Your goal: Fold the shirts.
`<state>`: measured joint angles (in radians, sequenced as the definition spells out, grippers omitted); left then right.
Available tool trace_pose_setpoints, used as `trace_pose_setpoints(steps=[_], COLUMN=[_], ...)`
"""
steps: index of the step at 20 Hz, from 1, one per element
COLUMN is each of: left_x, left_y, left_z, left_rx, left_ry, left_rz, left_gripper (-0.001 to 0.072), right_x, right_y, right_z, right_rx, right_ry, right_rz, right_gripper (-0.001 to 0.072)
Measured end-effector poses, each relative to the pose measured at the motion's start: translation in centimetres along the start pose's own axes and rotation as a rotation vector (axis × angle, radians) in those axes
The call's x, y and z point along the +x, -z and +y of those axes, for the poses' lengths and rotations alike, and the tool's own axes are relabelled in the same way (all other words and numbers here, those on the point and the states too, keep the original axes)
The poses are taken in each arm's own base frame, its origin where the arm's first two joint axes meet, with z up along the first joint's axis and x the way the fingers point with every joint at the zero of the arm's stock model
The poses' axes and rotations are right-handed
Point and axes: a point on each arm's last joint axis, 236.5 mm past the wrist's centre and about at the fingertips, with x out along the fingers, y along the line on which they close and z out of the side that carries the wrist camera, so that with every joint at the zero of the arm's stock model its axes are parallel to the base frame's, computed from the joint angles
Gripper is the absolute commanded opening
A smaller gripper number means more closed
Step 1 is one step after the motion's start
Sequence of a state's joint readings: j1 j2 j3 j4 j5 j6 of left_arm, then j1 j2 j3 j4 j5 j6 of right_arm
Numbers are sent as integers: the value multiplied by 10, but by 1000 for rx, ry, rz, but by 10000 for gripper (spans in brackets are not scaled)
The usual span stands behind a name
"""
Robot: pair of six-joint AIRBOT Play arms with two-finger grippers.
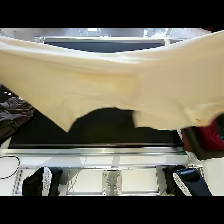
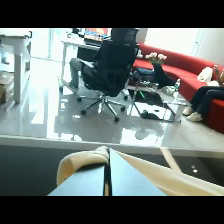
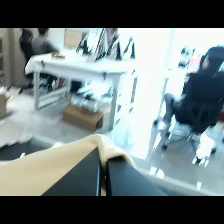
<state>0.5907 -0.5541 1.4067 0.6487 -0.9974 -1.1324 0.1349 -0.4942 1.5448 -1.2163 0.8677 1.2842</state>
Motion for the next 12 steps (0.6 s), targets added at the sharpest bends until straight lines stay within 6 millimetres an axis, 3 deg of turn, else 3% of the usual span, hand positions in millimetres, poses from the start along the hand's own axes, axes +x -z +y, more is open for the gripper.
trace_pose_setpoints(steps=[1, 3, 6, 8, 10, 12], left_x=[-4, 0, 33, 71, 119, 174], left_y=[-4, -1, 32, 68, 114, 173], left_z=[-2, 6, 29, 42, 49, 58], left_rx=[17, 21, -63, -121, -153, -152], left_ry=[-10, -31, -7, 44, 93, 96], left_rz=[14, 64, 210, 322, 429, 523], left_gripper=[6, 6, 6, 6, 6, 7], right_x=[-2, 12, 70, 122, 172, 217], right_y=[-12, -11, 37, 95, 170, 257], right_z=[-1, -7, -21, -31, -39, -42], right_rx=[-6, -6, 31, 80, 138, 209], right_ry=[7, 14, 9, -4, -21, -38], right_rz=[-23, -2, 151, 300, 466, 623], right_gripper=[11, 11, 12, 12, 14, 16])
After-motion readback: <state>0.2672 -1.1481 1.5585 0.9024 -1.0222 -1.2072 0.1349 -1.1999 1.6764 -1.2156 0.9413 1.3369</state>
